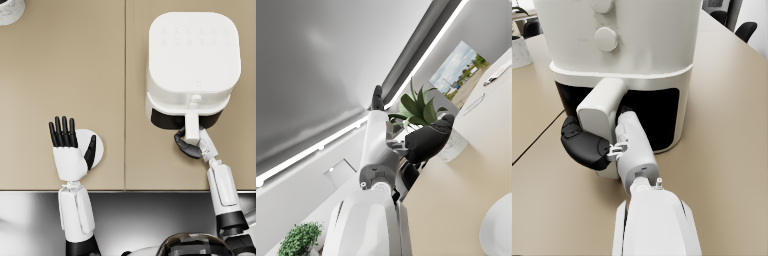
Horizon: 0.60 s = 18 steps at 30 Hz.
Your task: Pick up the carrot and place it into the air fryer
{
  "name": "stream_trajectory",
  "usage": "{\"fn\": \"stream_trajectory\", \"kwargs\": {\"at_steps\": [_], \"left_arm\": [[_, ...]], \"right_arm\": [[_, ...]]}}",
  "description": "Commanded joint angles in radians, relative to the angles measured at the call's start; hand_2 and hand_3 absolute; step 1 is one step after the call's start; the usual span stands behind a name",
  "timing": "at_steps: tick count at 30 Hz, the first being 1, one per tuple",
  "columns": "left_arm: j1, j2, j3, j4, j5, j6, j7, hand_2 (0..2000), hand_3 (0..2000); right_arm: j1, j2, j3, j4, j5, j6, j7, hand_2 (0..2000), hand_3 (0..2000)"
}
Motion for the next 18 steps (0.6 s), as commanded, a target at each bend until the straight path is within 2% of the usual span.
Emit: {"fn": "stream_trajectory", "kwargs": {"at_steps": [1,4,5,6,9,18], "left_arm": [[0.013,-0.004,0.006,-0.005,0.0,0.0,0.0,0,0],[0.019,-0.006,0.009,-0.001,0.0,0.0,0.0,0,0],[0.01,-0.005,0.002,-0.008,0.0,0.0,0.0,0,0],[0.002,-0.003,0.005,-0.001,0.0,0.0,0.0,0,0],[0.0,-0.003,0.004,-0.003,0.0,0.0,0.0,0,0],[-0.002,-0.003,0.003,-0.004,0.0,0.0,0.0,0,0]], "right_arm": [[0.186,-0.053,-0.008,-0.036,0.001,0.004,-0.001,2000,2000],[0.192,-0.055,-0.012,-0.039,0.001,-0.012,0.0,2000,2000],[0.168,-0.049,-0.007,0.005,0.001,-0.006,-0.001,2000,2000],[0.039,-0.014,-0.007,-0.054,0.001,-0.016,-0.003,2000,2000],[0.026,-0.018,-0.007,-0.039,0.0,-0.047,0.003,2000,2000],[0.02,-0.019,-0.007,-0.032,-0.002,-0.063,0.005,2000,2000]]}}
